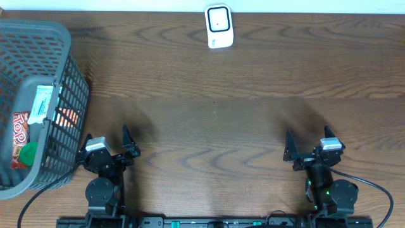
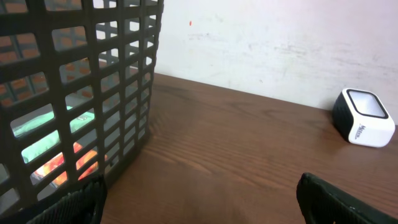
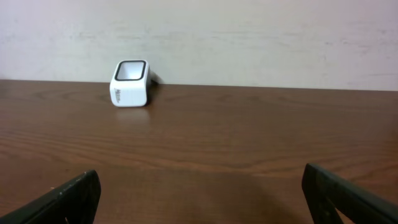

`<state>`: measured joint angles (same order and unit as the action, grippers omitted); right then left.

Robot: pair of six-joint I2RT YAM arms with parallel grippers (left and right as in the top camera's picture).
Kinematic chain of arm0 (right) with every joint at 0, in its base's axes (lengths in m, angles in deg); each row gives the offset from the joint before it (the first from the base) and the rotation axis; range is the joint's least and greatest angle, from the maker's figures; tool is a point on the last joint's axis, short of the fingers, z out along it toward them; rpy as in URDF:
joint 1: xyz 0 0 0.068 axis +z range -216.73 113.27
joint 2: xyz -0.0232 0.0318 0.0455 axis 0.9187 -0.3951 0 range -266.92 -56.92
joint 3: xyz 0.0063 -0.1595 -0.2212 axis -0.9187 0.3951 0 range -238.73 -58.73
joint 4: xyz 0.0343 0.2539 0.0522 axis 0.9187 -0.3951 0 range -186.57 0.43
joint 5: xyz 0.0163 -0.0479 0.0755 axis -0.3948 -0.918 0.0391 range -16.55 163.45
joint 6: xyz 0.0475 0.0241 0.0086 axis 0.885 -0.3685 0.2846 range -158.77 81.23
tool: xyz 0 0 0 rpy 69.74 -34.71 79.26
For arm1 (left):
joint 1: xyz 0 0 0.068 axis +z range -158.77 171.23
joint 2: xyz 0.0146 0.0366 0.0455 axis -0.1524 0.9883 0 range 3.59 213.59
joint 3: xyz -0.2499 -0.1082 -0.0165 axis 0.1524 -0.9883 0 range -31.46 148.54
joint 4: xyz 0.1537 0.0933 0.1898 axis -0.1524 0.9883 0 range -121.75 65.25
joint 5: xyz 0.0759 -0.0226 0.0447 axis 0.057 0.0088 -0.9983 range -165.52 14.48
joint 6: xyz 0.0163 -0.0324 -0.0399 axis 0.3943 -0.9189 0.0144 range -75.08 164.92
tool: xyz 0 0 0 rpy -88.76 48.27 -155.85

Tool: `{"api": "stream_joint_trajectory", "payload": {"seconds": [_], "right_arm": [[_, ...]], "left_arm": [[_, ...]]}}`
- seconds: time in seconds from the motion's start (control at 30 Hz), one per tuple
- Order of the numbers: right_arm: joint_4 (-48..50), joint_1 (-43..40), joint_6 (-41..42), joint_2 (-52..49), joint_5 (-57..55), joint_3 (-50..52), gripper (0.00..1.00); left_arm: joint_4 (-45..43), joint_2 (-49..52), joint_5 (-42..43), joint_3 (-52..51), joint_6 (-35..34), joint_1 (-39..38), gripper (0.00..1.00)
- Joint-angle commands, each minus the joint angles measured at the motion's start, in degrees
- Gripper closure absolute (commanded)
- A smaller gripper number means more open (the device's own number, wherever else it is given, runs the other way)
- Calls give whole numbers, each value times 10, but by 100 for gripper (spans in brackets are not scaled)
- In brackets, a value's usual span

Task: Scan the item barcode

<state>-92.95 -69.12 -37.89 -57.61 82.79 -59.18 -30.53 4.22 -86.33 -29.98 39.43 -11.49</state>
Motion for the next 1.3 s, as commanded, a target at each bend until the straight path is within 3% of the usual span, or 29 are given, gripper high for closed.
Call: {"api": "stream_joint_trajectory", "payload": {"seconds": [0.0,1.27], "right_arm": [[-2,3,8,3,-1,1,1],[-2,3,8,3,-1,1,1]], "left_arm": [[19,-3,-1,-12,5,3,2],[19,-3,-1,-12,5,3,2]]}}
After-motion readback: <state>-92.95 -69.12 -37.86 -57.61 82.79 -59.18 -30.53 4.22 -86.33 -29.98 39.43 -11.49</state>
